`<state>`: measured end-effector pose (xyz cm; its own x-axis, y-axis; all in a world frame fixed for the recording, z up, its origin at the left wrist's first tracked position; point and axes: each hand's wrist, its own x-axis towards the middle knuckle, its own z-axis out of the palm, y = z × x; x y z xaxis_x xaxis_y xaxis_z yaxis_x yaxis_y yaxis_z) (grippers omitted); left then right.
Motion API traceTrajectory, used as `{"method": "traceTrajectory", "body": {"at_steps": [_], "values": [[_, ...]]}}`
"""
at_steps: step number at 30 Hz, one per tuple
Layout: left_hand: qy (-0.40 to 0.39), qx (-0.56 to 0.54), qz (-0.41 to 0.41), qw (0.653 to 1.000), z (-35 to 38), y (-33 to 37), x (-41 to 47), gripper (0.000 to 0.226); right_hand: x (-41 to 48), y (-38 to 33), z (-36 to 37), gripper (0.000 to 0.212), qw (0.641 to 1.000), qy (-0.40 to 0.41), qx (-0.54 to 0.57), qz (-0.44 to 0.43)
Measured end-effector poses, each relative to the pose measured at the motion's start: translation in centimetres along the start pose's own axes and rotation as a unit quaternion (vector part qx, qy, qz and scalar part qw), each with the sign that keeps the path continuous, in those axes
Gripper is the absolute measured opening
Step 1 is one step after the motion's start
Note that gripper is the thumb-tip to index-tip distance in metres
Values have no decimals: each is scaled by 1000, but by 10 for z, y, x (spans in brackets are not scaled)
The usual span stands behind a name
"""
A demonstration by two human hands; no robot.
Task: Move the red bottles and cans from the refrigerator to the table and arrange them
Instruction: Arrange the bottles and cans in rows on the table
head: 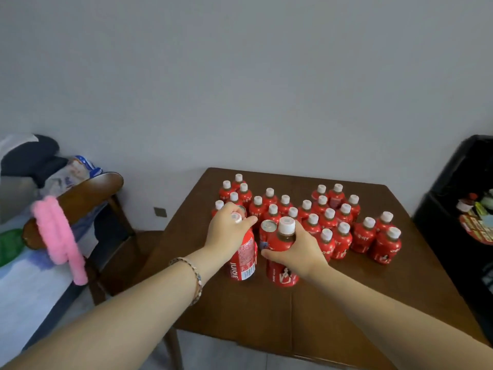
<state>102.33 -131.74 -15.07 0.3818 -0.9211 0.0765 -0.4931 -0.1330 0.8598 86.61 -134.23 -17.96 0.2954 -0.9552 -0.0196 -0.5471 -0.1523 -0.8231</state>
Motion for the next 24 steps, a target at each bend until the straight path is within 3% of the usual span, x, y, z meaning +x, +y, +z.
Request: {"method": "traceTrajectory", "body": {"at_steps": [6, 9, 17, 24], "values": [[-13, 19, 24, 999, -22, -31, 114, 17, 97, -21, 43, 55, 1000, 20, -22, -10], [-16, 24, 26, 999, -24, -46, 173, 18, 151, -24, 62, 60, 999, 39, -27, -11], [78, 29, 16, 996, -18, -91, 315, 19, 290, -36, 98, 61, 997, 75, -6, -31], [86, 3, -11, 996, -8, -144, 441, 20, 419, -54, 130, 49, 996, 69, 52, -34]]}}
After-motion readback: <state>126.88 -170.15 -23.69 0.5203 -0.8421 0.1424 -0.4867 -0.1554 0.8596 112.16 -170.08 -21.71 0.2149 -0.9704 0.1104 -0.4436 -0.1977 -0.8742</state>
